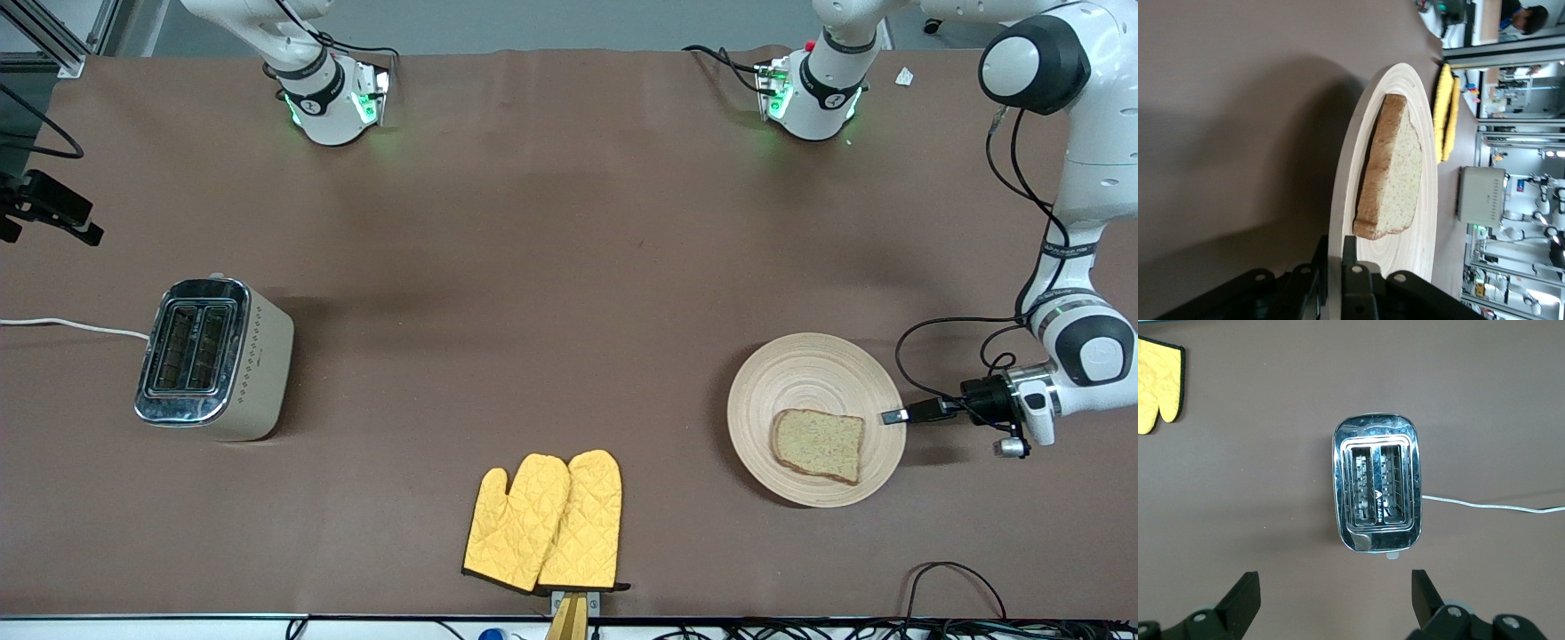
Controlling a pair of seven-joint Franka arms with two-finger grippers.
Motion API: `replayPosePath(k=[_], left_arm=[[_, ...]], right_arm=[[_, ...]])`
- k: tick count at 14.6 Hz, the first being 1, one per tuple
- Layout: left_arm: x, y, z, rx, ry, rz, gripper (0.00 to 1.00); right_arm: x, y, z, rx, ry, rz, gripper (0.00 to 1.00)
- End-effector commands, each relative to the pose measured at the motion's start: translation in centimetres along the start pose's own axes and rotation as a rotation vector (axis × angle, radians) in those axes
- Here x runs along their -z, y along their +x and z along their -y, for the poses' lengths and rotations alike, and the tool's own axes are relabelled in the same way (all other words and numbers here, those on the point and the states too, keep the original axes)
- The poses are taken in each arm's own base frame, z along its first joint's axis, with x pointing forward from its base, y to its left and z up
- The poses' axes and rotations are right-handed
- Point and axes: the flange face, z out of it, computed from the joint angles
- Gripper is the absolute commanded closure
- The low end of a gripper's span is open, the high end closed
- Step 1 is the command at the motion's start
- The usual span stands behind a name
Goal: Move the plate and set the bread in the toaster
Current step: 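Push the wooden plate with the left gripper toward the toaster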
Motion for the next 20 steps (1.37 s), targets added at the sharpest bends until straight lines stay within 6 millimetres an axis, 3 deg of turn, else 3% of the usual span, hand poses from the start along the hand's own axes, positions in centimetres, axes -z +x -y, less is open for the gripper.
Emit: replayPosePath(k=[1, 4, 8, 14, 16, 20], left_arm=[[-1.9, 0.8, -4.9, -0.080, -0.071, 0.042, 1.00], [-5.1, 1.2, -9.5, -0.141, -0.116, 0.079, 1.00], [-11.8, 0.8, -14.0, -0.198, -0.141, 0.159, 1.00], [-25.5, -1.3, -21.4, -0.271, -0.069, 0.200, 1.00], [-30.0, -3.1, -23.0, -0.229, -0.071, 0.220, 1.00], [-35.9, -6.8, -23.0, -0.134, -0.079, 0.183, 1.00]], right_arm=[[0.2, -0.3, -0.5, 0.003, 0.012, -0.002, 0.00], [0.2, -0.2, -0.5, 0.001, 0.011, -0.009, 0.00], [0.2, -0.1, -0.5, 0.002, 0.011, -0.016, 0.00], [0.2, -0.1, -0.5, 0.002, 0.011, -0.018, 0.00], [0.3, -0.1, -0.5, 0.004, 0.011, -0.019, 0.00], [0.3, -0.1, -0.5, 0.001, 0.011, -0.019, 0.00]])
